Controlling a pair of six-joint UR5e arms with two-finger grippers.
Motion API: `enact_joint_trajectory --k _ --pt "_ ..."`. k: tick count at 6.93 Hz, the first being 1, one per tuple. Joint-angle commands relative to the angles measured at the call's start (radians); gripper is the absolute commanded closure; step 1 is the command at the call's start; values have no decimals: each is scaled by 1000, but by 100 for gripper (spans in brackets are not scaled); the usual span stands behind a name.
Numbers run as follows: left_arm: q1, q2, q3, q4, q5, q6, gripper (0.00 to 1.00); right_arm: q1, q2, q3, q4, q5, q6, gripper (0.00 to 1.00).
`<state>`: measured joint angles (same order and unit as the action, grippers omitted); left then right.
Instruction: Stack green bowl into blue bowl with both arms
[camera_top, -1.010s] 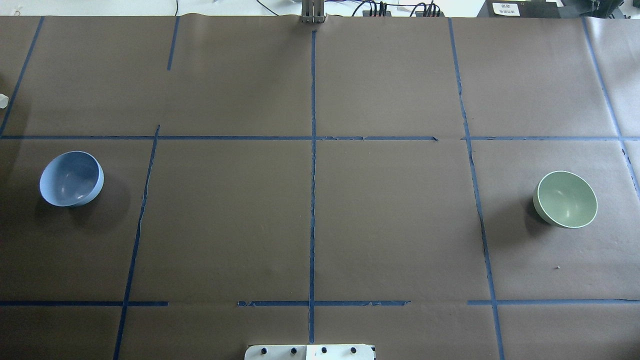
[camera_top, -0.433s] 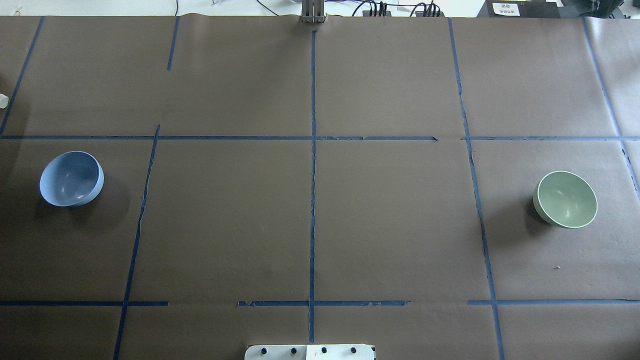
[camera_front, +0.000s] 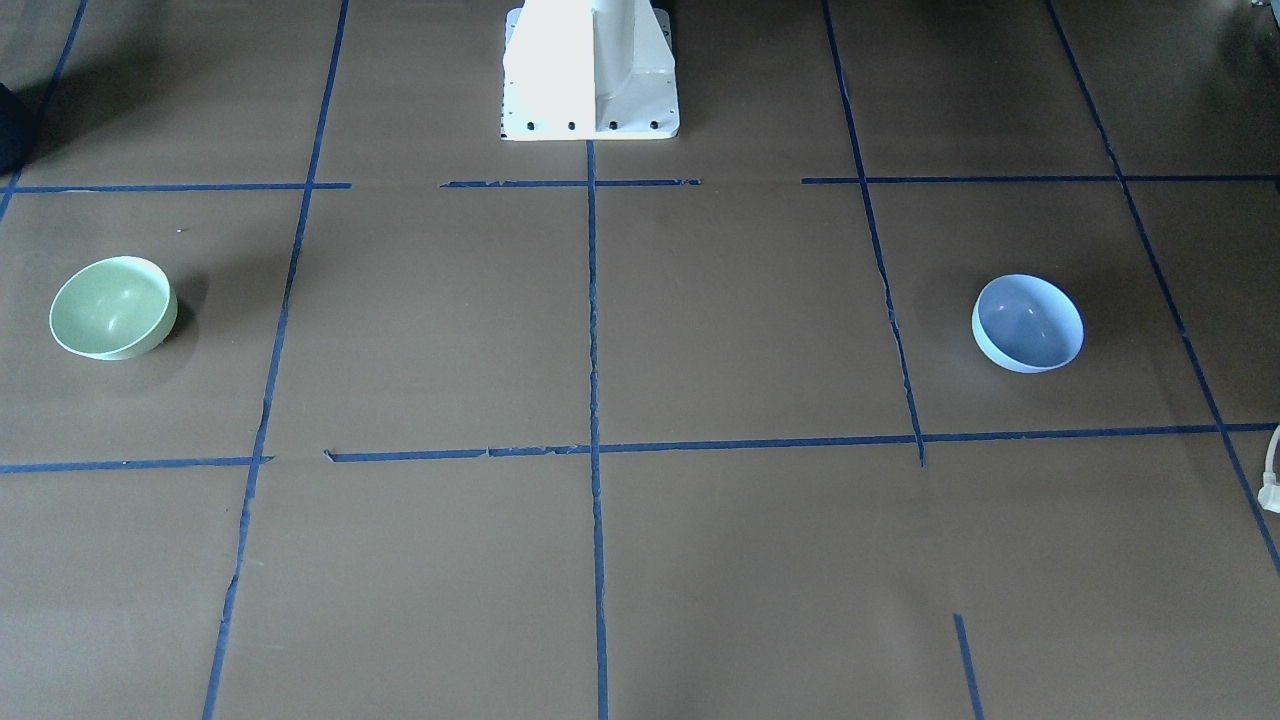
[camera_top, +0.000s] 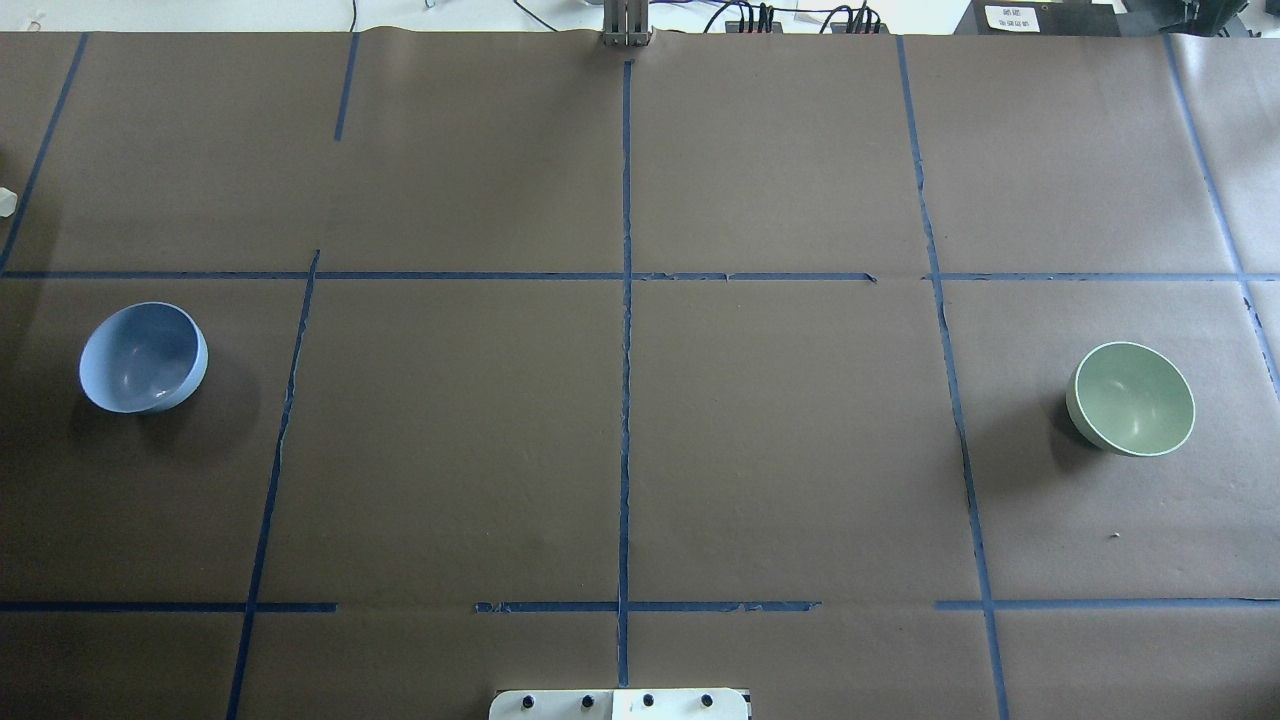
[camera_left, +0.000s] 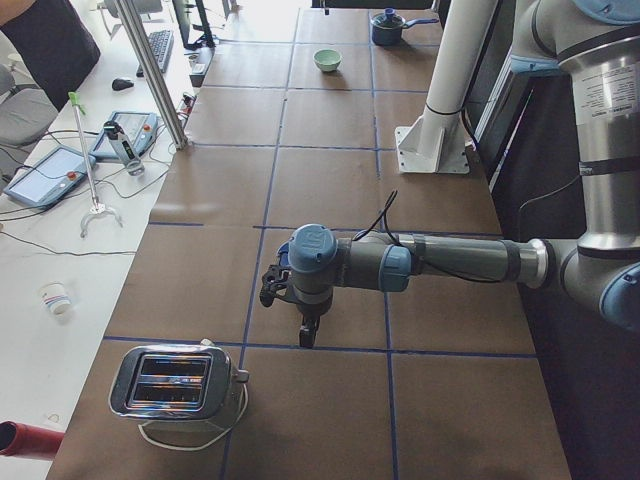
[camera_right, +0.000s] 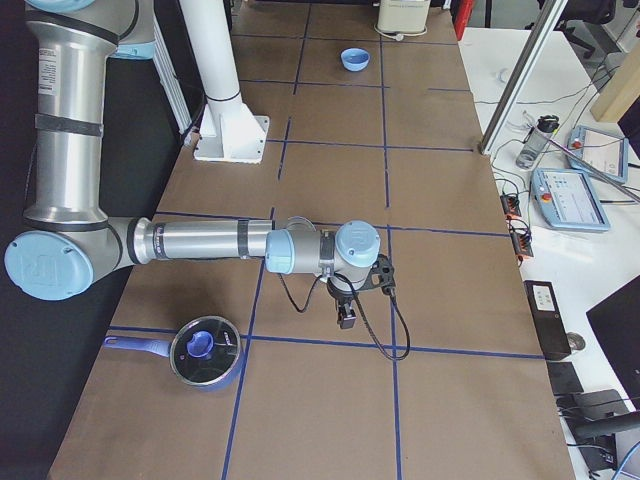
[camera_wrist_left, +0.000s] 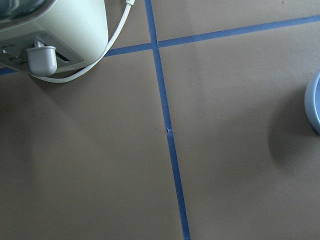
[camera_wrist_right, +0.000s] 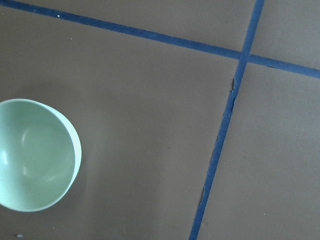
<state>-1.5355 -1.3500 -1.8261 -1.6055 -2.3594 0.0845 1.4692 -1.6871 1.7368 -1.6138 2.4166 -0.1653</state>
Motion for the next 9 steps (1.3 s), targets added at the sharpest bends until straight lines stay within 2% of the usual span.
enact_joint_trajectory --k 1,3,5,6,7,9 --pt "0 -1 5 -2 -1 -9 0 -1 3 -2 0 1 -2 0" --pt "17 -11 -1 -7 -11 -128 0 -3 9 -3 0 1 3 0" --pt "172 -53 4 -69 -46 -318 0 -3 9 0 0 7 3 0" --pt "205 -63 28 -135 -47 -398 0 -3 10 3 8 7 3 0" --pt "239 -69 77 -228 -47 -448 0 -10 7 -5 68 6 6 0" --pt "332 -141 192 -405 -46 -644 0 -26 6 -17 84 1 6 0"
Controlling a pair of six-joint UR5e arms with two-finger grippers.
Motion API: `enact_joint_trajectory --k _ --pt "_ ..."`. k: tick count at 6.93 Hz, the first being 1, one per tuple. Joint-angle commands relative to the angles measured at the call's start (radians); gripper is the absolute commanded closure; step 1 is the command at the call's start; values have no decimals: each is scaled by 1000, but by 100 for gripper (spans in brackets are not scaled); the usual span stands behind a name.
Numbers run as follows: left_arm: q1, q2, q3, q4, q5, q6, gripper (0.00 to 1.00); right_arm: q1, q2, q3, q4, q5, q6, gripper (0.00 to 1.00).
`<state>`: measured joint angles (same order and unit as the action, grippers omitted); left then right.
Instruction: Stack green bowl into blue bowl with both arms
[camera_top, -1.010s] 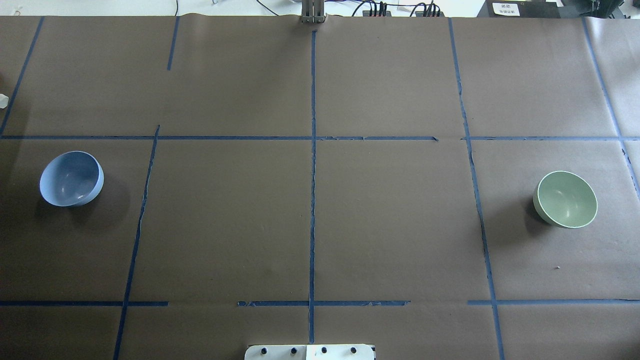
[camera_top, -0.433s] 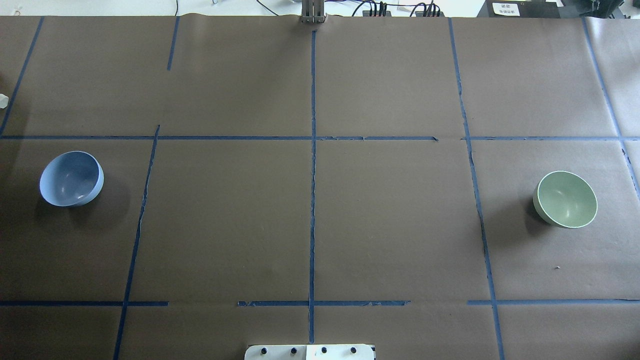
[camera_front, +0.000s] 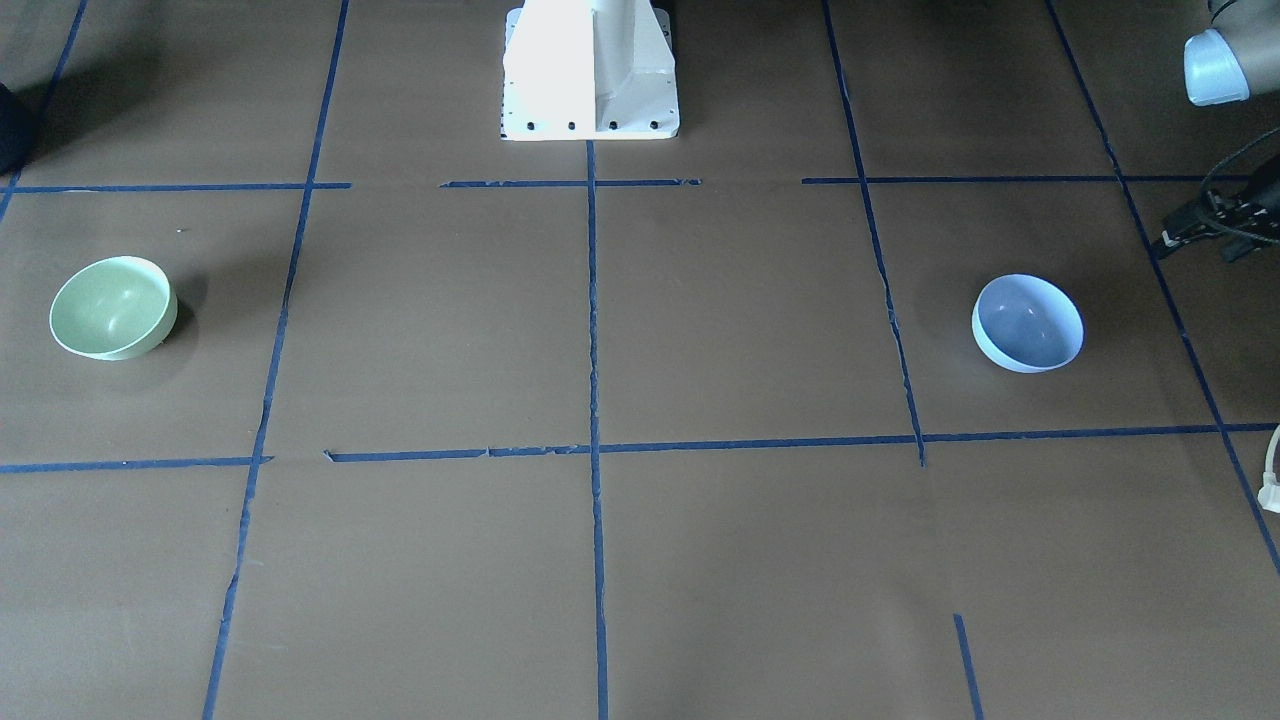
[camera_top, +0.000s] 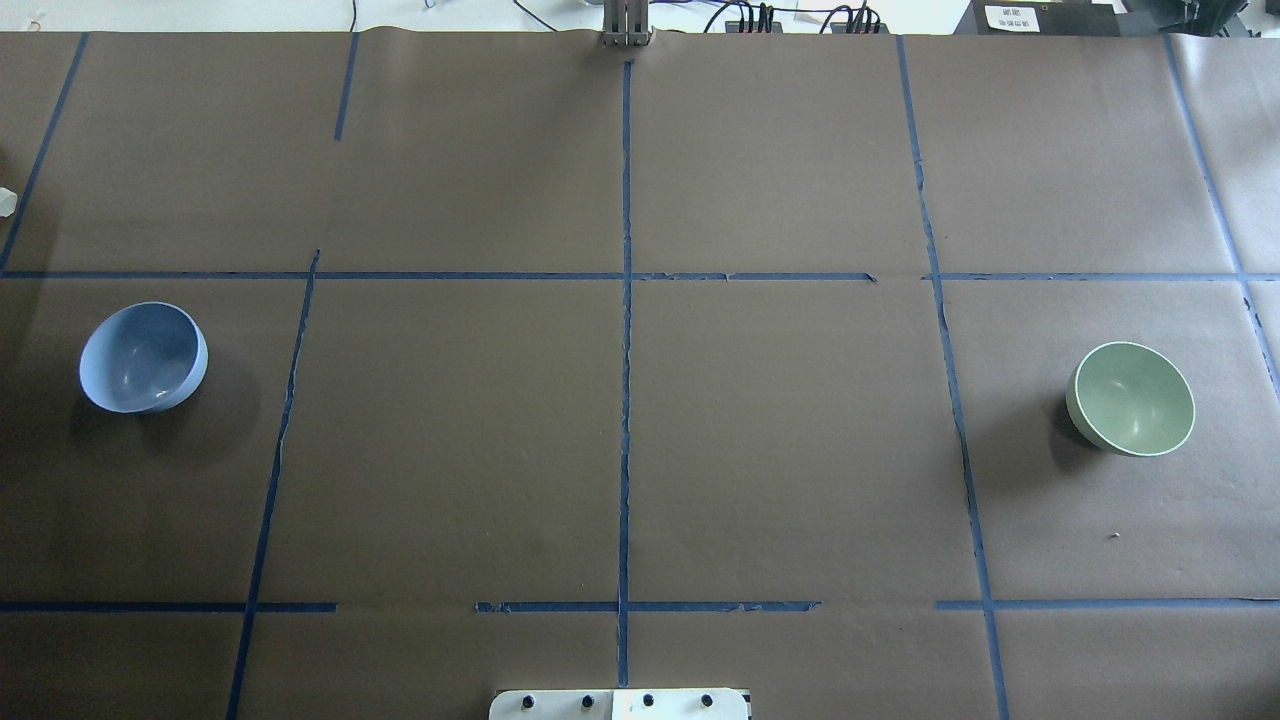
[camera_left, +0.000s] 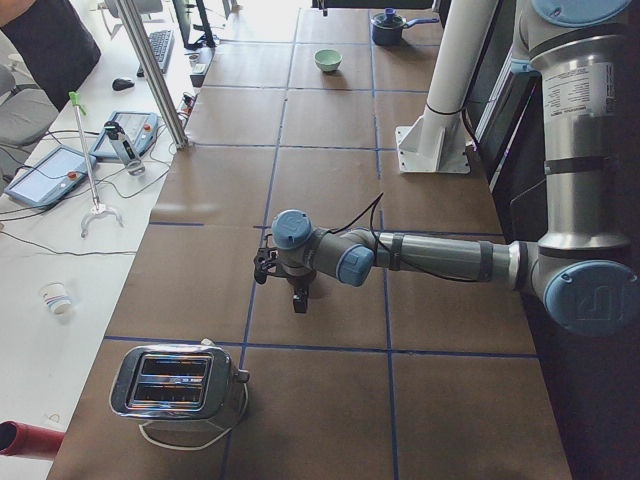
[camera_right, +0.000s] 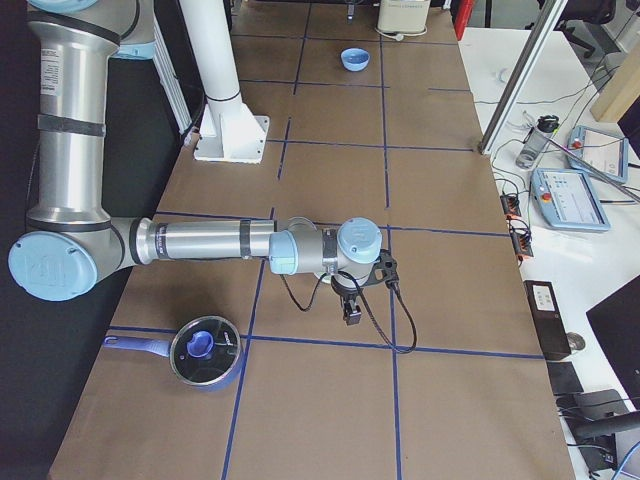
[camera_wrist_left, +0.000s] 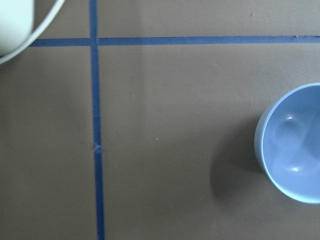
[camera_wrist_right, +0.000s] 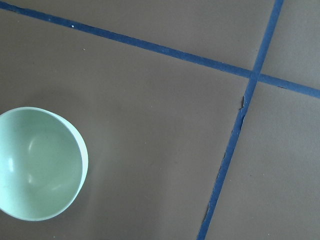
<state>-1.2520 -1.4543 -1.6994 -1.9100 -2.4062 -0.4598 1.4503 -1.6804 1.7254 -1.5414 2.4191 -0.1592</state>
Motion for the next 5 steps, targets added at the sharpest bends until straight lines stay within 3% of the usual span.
enact_joint_trajectory --k 1,4,5 --pt "77 -76 136 -177 1 -152 0 -14 -1 -7 10 -3 3 0" --pt "167 -124 188 -253 4 -244 2 -27 2 -27 12 2 3 0" --pt "187 -152 217 -254 2 -244 10 -31 5 -27 10 2 3 0"
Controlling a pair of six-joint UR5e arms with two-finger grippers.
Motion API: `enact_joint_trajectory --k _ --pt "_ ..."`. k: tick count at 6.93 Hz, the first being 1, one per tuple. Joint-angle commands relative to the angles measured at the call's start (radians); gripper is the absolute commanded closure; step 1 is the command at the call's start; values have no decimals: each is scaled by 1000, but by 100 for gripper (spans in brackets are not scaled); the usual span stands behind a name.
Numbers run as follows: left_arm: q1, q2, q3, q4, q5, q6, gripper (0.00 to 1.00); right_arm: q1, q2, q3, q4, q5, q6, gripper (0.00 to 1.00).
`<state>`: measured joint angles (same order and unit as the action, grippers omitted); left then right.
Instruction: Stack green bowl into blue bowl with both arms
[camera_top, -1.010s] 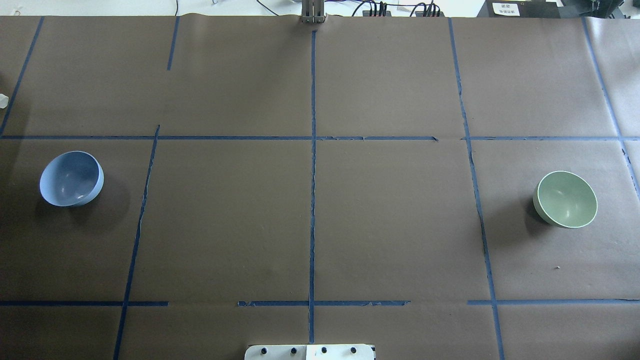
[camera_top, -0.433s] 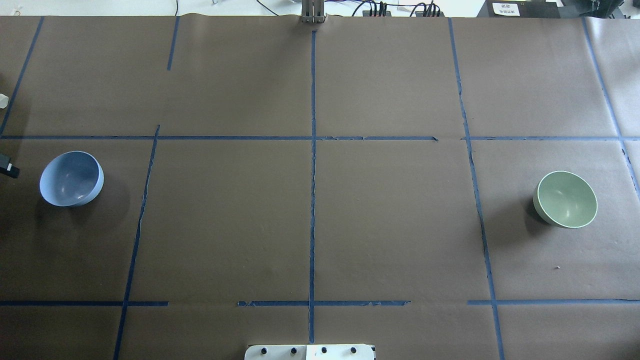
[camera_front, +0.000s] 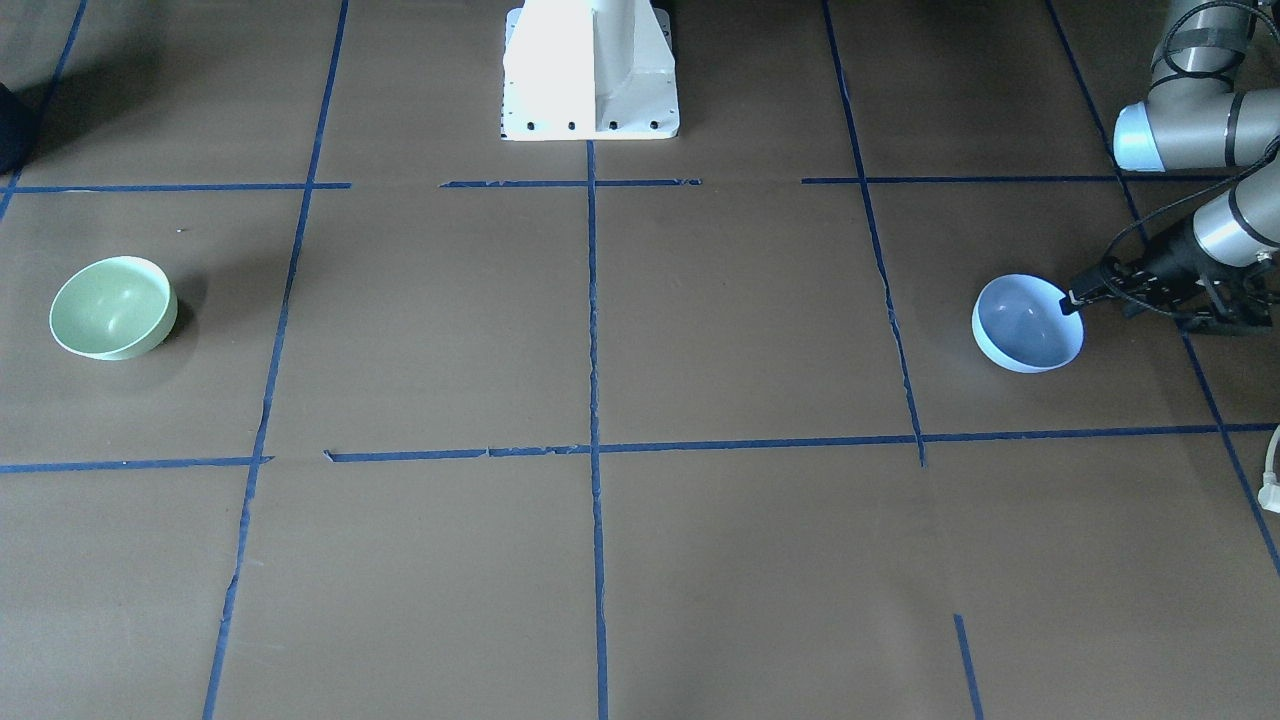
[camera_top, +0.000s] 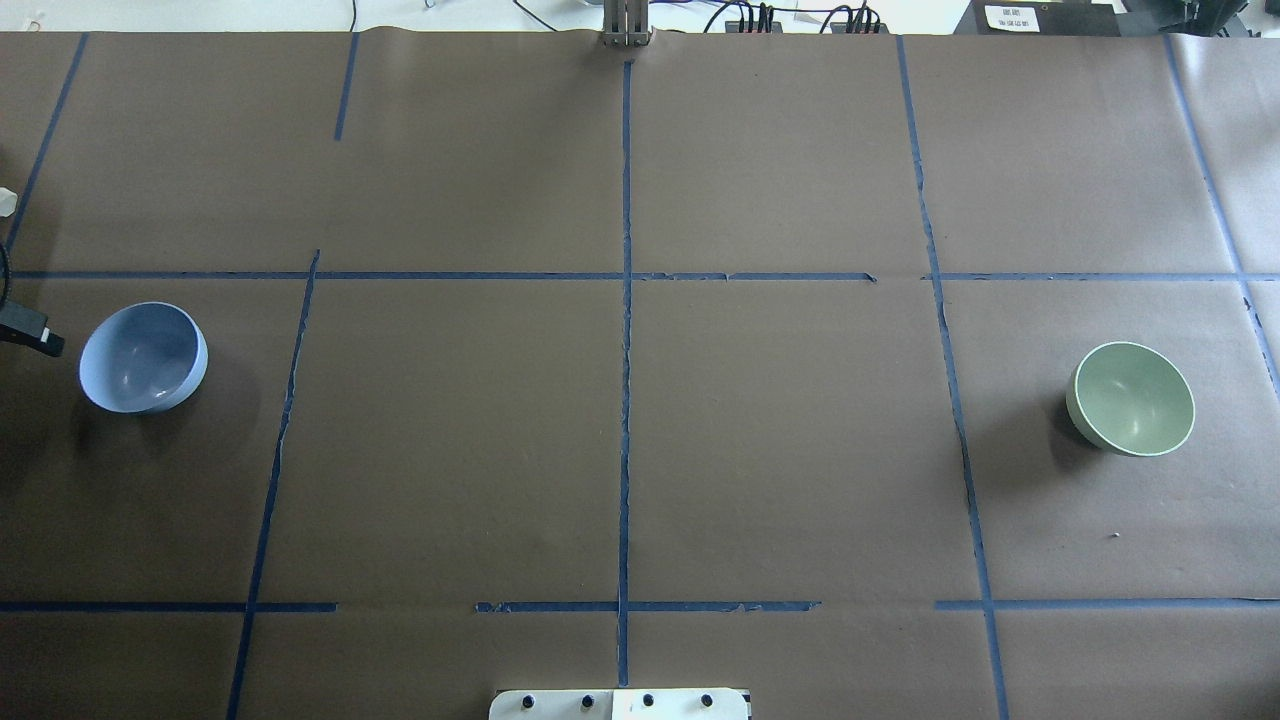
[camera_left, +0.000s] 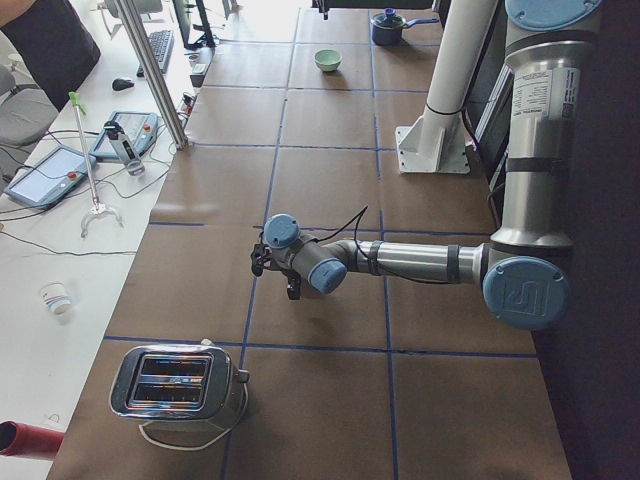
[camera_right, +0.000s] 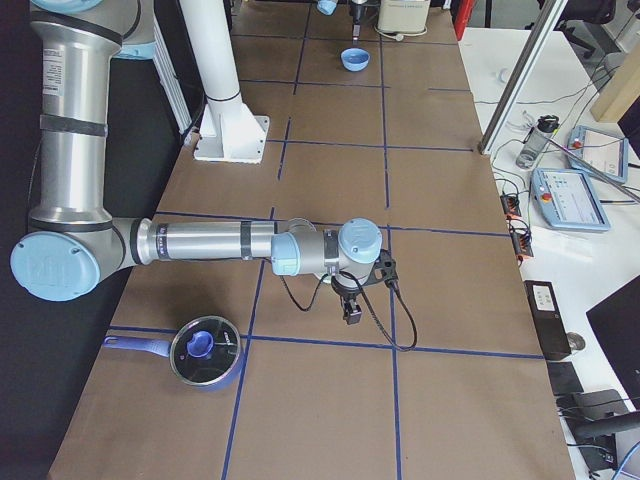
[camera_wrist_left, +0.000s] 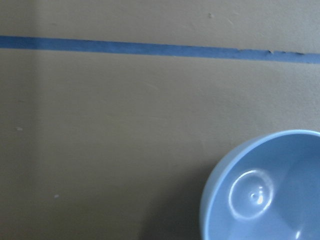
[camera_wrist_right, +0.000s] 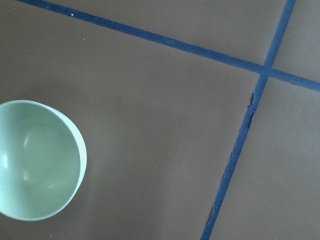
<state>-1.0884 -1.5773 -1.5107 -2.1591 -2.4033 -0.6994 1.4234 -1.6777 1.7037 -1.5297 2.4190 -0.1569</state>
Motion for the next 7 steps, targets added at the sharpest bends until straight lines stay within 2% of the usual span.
enact_joint_trajectory --k 1,2,3,4,6,7 --pt "31 -36 39 -5 0 -5 50 -4 3 -9 0 0 0 0" --pt "30 -36 43 -5 0 -3 87 -6 3 -18 0 0 0 0" --pt "31 -36 43 -5 -2 -3 99 -6 3 -22 0 3 0 0" --pt "31 -36 32 -5 -2 -15 100 -6 3 -25 0 3 2 0" --pt "33 -65 -127 2 -4 -211 100 -6 4 -42 0 6 2 0" --pt "106 -142 -185 8 9 -350 100 -6 4 -42 0 11 0 0"
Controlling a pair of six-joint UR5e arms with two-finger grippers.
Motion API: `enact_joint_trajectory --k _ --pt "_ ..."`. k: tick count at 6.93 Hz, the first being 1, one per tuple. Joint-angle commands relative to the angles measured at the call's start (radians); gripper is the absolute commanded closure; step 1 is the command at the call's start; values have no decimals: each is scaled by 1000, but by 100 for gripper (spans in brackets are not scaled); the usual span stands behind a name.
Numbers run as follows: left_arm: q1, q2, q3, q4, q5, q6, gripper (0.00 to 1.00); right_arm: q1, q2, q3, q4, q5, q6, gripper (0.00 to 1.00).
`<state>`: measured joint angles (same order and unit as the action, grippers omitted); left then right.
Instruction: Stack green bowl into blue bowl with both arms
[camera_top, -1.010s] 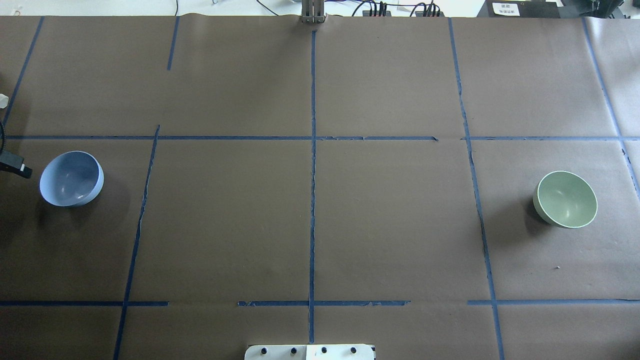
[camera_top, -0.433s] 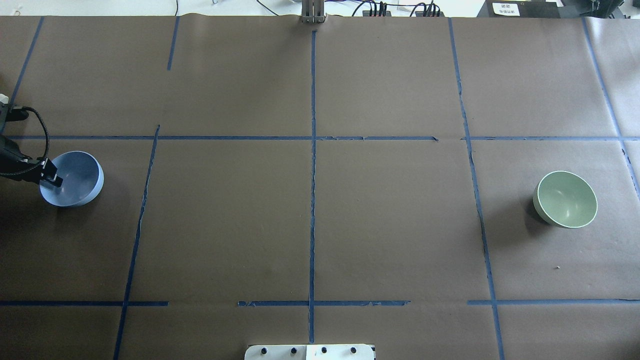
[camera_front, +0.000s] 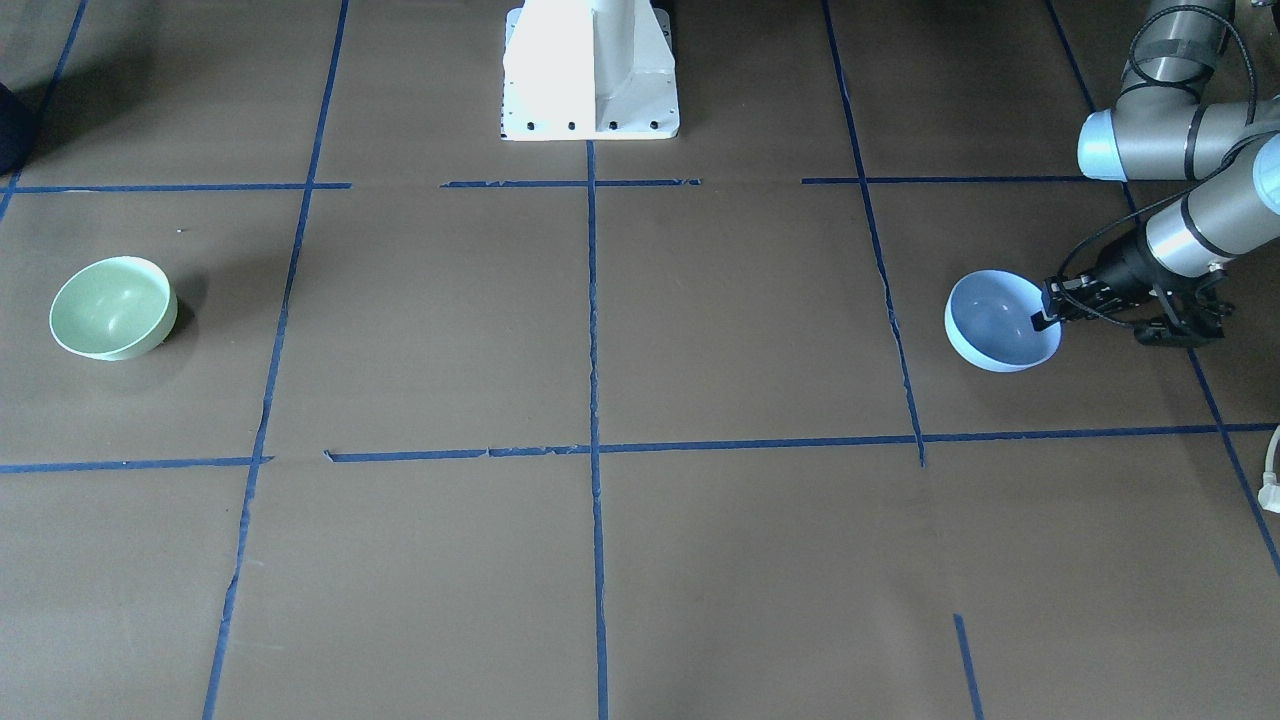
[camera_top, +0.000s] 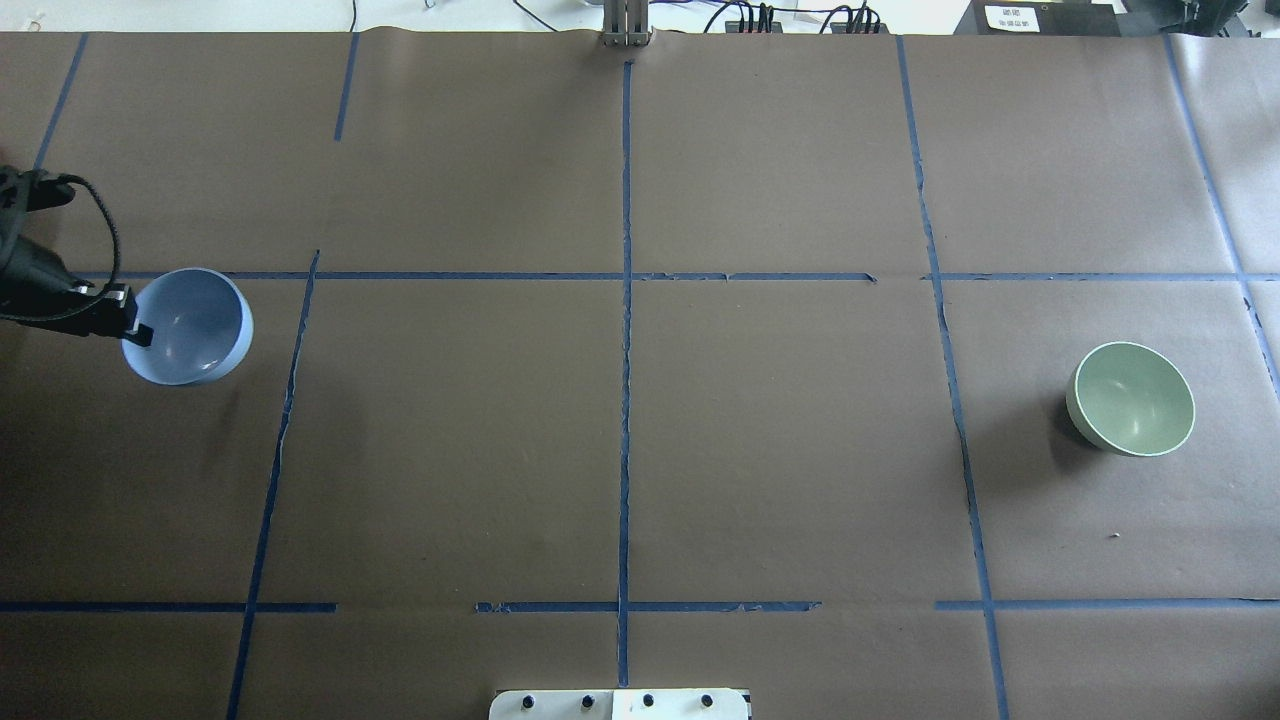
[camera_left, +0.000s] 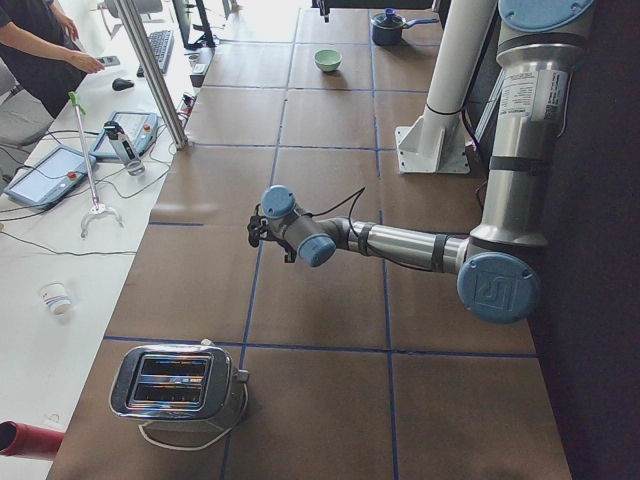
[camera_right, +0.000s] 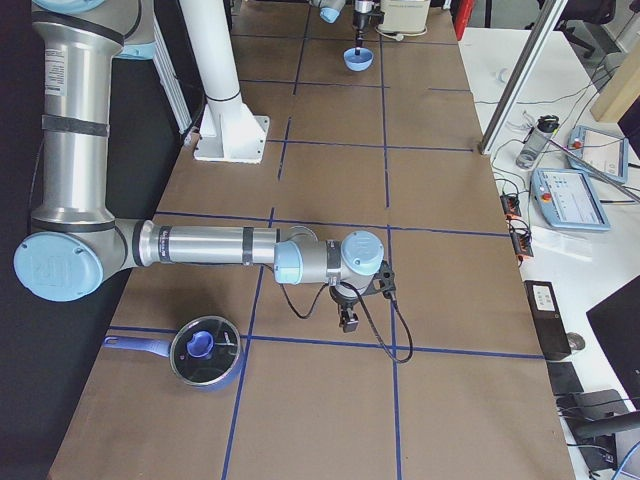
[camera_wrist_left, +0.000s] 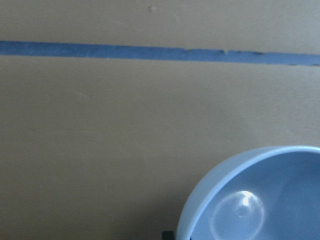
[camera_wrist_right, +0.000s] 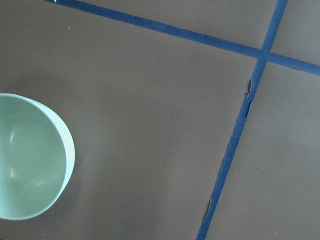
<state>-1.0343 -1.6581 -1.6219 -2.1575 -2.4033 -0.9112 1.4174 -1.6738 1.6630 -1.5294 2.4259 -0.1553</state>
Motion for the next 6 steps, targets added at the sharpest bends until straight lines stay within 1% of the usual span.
enact_joint_trajectory --k 1,2,3,4,5,6 --pt "176 -159 -85 25 36 -276 100 0 0 -2 0 5 0 0" --pt "260 -264 -87 109 111 -366 100 0 0 0 0 6 0 0" --pt "349 -411 -81 277 230 -380 100 0 0 0 2 6 -1 0" --pt "463 -542 -47 404 347 -380 100 0 2 1 2 6 -1 0" --pt "493 -613 21 404 393 -382 100 0 2 3 2 6 -1 0" --pt "494 -637 61 401 395 -380 100 0 6 14 2 6 -3 0"
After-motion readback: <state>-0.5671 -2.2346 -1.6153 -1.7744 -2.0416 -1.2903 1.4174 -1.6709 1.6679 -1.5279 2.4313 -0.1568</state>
